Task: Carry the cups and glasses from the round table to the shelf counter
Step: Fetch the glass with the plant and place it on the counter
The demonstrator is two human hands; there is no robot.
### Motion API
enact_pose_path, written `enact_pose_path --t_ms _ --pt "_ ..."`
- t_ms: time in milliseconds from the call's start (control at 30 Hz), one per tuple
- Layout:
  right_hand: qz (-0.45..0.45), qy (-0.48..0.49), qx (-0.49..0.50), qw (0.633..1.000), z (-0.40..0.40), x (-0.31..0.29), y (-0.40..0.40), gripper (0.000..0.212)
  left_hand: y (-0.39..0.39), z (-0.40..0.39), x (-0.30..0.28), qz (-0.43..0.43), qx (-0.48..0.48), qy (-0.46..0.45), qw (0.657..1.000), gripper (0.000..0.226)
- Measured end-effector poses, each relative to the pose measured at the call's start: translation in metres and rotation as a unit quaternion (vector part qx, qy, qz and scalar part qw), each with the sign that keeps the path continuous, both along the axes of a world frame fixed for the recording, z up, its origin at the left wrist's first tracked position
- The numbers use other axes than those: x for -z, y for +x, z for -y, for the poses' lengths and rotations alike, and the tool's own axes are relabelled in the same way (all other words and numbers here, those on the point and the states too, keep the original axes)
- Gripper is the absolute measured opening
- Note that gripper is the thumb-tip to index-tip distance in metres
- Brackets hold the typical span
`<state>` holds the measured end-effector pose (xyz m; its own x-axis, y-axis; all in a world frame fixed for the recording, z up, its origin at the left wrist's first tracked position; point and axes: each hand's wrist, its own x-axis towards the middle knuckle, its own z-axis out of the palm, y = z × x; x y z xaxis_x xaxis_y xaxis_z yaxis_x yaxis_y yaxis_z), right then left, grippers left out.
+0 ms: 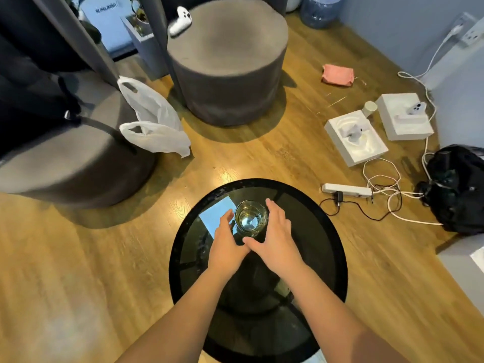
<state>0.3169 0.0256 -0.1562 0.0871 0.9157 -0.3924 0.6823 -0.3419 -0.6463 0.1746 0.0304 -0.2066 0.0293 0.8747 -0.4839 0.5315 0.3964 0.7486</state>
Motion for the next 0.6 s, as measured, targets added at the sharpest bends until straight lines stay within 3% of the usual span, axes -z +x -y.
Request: enact_pose_path --t_ms 367,600 --pt "0.08 -0.015 -0.043 0.996 -0.025 0.037 -0.009 0.107 0.009 -0.023 0.031 0.028 0.014 0.007 0.999 0.07" --pt "0.053 0.01 -0.051 0.997 -0.029 0.001 0.005 0.104 0.014 -0.02 -0.001 0.074 0.009 0.033 0.997 0.063"
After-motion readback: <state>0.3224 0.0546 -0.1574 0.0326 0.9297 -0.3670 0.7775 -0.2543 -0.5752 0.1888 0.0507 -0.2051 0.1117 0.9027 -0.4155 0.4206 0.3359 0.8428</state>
